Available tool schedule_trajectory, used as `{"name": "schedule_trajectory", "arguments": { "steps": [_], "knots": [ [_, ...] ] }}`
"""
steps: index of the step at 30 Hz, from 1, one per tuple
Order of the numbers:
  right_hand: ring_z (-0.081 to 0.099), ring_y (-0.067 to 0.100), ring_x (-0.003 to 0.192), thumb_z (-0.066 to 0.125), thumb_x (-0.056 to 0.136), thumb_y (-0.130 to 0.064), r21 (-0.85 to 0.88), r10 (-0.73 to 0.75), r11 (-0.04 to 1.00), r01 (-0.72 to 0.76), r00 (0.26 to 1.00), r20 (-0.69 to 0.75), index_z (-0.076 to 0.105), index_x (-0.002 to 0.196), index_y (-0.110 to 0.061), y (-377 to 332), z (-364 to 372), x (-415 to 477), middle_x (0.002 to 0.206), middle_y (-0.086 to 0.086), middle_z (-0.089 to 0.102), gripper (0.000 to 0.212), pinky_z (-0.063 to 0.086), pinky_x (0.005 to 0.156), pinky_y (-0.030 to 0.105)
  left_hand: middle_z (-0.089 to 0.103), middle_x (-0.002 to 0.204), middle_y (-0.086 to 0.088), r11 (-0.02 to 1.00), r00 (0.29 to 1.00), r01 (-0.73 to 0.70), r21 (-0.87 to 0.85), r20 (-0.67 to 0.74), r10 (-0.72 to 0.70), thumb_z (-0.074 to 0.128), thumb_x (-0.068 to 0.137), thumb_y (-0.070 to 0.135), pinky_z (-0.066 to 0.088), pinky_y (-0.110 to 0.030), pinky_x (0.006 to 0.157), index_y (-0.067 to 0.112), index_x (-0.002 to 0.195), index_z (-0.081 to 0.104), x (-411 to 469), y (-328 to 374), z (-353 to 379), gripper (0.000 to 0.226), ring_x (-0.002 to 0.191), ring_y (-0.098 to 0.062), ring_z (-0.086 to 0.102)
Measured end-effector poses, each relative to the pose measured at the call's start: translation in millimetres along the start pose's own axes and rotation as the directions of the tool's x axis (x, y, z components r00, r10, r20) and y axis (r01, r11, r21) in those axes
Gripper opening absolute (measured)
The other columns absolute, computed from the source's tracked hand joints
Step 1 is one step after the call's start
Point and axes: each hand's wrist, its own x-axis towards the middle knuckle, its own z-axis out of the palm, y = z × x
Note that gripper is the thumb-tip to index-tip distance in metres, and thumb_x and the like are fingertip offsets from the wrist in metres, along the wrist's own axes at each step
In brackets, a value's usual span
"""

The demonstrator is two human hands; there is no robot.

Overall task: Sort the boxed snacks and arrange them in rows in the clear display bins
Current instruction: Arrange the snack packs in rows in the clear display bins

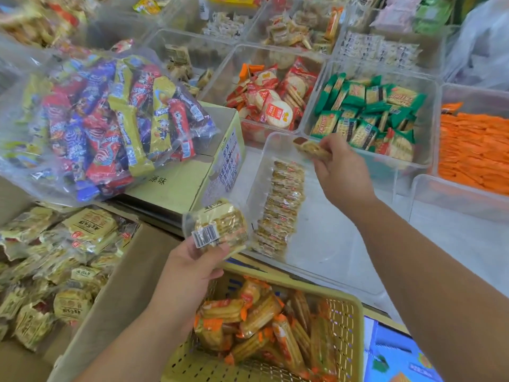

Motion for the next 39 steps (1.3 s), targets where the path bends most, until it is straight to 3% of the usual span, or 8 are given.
{"name": "schedule_trajectory", "arguments": {
  "steps": [3,9,18,22,31,33,37,39],
  "knots": [
    [0.054,0.027,0.081,0.058,0.098,-0.019,-0.157,-0.054,0.985,0.067,0.995,0.082,0.048,0.113,-0.017,10.9,23.9,32.5,0.101,0.006,0.060,0.019,0.049,0.061,0.040,0.078,0.097,0.020,0.996,0.999,-0.044,0.082,-0.020,0.046,0.072,0.094,0.021,0.052,-0.031,0.081,0.052,0.096,0.075,8.2,1.8,6.1,0.031,0.088,0.004,0.071],
    [0.058,0.036,0.097,0.051,0.100,-0.017,-0.351,-0.097,0.915,0.198,0.954,0.284,0.046,0.114,-0.013,32.7,71.9,59.4,0.117,0.015,0.060,0.016,0.036,0.062,0.036,0.078,0.095,0.017,0.986,0.997,-0.061,0.154,-0.043,0.068,0.072,0.094,0.024,0.048,-0.026,0.077,0.052,0.100,0.073,23.5,-0.7,9.0,0.029,0.081,0.006,0.069],
    [0.054,0.031,0.066,0.052,0.100,-0.022,-0.398,-0.074,0.894,0.204,0.945,0.318,0.045,0.105,-0.018,40.6,93.7,70.9,0.077,0.007,0.056,0.009,0.041,0.049,0.032,0.070,0.071,0.019,0.935,0.990,-0.106,0.339,-0.056,0.133,0.071,0.092,0.031,0.036,-0.009,0.047,0.047,0.107,0.073,33.7,-6.8,12.4,0.022,0.047,0.000,0.043],
    [0.055,0.031,0.067,0.057,0.098,-0.023,-0.381,-0.034,0.911,0.158,0.950,0.311,0.051,0.106,-0.019,44.1,95.4,71.8,0.075,0.007,0.056,0.010,0.038,0.051,0.031,0.074,0.088,0.026,0.912,0.990,-0.118,0.392,-0.028,0.140,0.070,0.091,0.035,0.045,-0.016,0.066,0.042,0.108,0.073,44.2,-3.9,16.6,0.018,0.074,0.009,0.065],
    [0.064,0.015,0.097,0.072,0.084,-0.053,0.030,0.251,0.965,-0.261,0.949,0.191,0.071,0.120,-0.021,50.8,97.8,62.5,0.105,-0.005,0.070,0.048,0.048,0.081,0.028,0.069,0.090,0.027,0.783,0.971,-0.196,0.590,0.230,0.070,0.066,0.099,0.028,0.050,-0.014,0.074,0.052,0.087,0.065,80.0,2.0,33.2,0.027,0.083,0.008,0.064],
    [0.063,0.012,0.100,0.070,0.080,-0.060,0.261,0.381,0.873,-0.413,0.910,0.164,0.070,0.120,-0.019,52.9,97.4,55.2,0.109,-0.009,0.068,0.056,0.052,0.089,0.033,0.070,0.104,0.014,0.764,0.972,-0.162,0.625,0.236,0.014,0.066,0.099,0.035,0.055,-0.035,0.088,0.040,0.100,0.065,87.8,-2.0,35.6,0.006,0.097,-0.003,0.065],
    [0.062,0.013,0.101,0.077,0.070,-0.061,0.469,0.576,0.662,-0.585,0.797,0.181,0.068,0.116,-0.018,56.5,101.0,46.6,0.112,-0.004,0.067,0.063,0.049,0.082,0.032,0.056,0.090,0.022,0.760,0.973,-0.158,0.630,0.232,0.011,0.067,0.098,0.037,0.045,-0.018,0.077,0.050,0.082,0.050,92.5,-7.3,40.9,0.027,0.084,0.007,0.054],
    [0.061,0.012,0.098,0.081,0.064,-0.062,0.500,0.625,0.593,-0.631,0.753,0.208,0.065,0.113,-0.018,52.7,104.2,49.9,0.107,-0.006,0.065,0.068,0.046,0.074,0.029,0.065,0.100,0.017,0.764,0.973,-0.156,0.626,0.233,0.007,0.066,0.098,0.038,0.053,-0.029,0.085,0.048,0.092,0.058,94.1,-7.8,41.7,0.015,0.094,0.000,0.062]
  ]
}}
